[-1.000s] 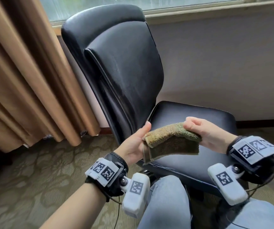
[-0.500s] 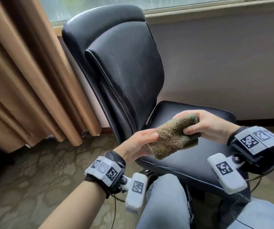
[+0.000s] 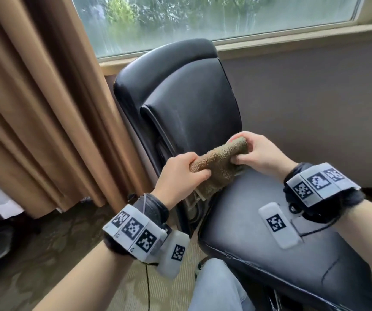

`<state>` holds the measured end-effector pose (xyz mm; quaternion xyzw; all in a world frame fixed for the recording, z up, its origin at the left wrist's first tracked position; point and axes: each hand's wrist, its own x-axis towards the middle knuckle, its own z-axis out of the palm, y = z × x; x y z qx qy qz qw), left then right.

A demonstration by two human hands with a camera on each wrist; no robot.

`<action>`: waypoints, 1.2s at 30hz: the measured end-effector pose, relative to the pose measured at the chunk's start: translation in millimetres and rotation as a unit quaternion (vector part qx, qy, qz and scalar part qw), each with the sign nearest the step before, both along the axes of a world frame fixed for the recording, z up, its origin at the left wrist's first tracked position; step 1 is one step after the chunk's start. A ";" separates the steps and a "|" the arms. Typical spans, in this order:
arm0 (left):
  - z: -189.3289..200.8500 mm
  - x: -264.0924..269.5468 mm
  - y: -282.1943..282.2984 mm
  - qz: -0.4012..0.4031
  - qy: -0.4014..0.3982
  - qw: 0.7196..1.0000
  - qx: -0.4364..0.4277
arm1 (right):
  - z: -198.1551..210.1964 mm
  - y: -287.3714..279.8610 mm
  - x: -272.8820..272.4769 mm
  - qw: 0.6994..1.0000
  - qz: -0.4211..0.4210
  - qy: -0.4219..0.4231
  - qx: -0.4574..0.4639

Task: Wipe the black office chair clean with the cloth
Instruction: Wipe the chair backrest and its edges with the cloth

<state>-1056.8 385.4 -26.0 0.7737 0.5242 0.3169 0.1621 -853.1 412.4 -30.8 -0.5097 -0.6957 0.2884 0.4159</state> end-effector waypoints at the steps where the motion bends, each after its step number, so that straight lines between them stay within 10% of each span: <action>1: 5.2 -1.8 2.7 0.034 0.019 0.999 0.011 | 4.7 7.4 -8.0 1.000 0.003 0.014 0.015; 10: 41.3 -18.9 42.1 0.241 0.196 0.949 0.060 | 46.0 61.8 -102.5 0.978 -0.109 0.008 0.176; 19: 41.9 -55.5 39.6 0.187 0.306 0.932 -0.046 | -5.3 49.6 -123.6 0.981 -0.060 0.005 0.184; 27: 40.5 -78.3 45.1 0.268 0.025 0.938 0.220 | -4.9 63.3 -141.9 0.992 -0.046 -0.005 0.120; 36: 25.7 -69.3 66.4 0.188 -0.024 0.963 0.191 | -87.8 58.8 -116.6 0.986 -0.032 0.050 0.156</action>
